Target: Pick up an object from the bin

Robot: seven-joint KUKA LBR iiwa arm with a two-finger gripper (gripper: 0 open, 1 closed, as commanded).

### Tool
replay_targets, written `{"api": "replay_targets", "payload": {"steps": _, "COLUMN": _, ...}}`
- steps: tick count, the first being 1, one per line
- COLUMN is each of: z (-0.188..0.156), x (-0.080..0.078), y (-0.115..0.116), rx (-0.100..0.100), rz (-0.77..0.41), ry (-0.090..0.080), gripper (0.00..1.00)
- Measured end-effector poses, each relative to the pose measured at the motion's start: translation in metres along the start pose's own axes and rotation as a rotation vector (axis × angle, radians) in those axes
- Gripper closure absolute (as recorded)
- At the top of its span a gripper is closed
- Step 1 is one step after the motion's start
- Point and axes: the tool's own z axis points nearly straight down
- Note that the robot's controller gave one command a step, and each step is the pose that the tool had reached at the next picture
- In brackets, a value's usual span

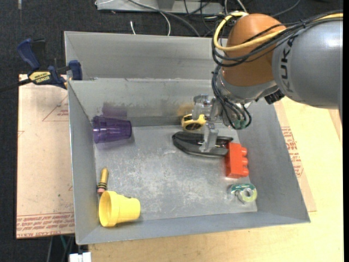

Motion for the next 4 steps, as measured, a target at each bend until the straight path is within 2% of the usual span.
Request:
{"api": "replay_targets", "payload": {"steps": 1, "z": -0.005, "x": -0.002, "y": 0.000, "rx": 0.000, "rz": 0.000, "ry": -0.008, "gripper": 0.00}}
{"api": "replay_targets", "payload": {"steps": 2, "z": 0.066, "x": 0.005, "y": -0.040, "rx": -0.001, "rz": 0.035, "ry": -0.012, "gripper": 0.00}}
{"api": "replay_targets", "payload": {"steps": 3, "z": 0.071, "x": 0.005, "y": -0.061, "rx": -0.001, "rz": -0.008, "ry": -0.013, "gripper": 0.00}}
{"api": "replay_targets", "payload": {"steps": 4, "z": 0.071, "x": 0.008, "y": -0.066, "rx": -0.003, "rz": 0.123, "ry": -0.014, "gripper": 0.00}}
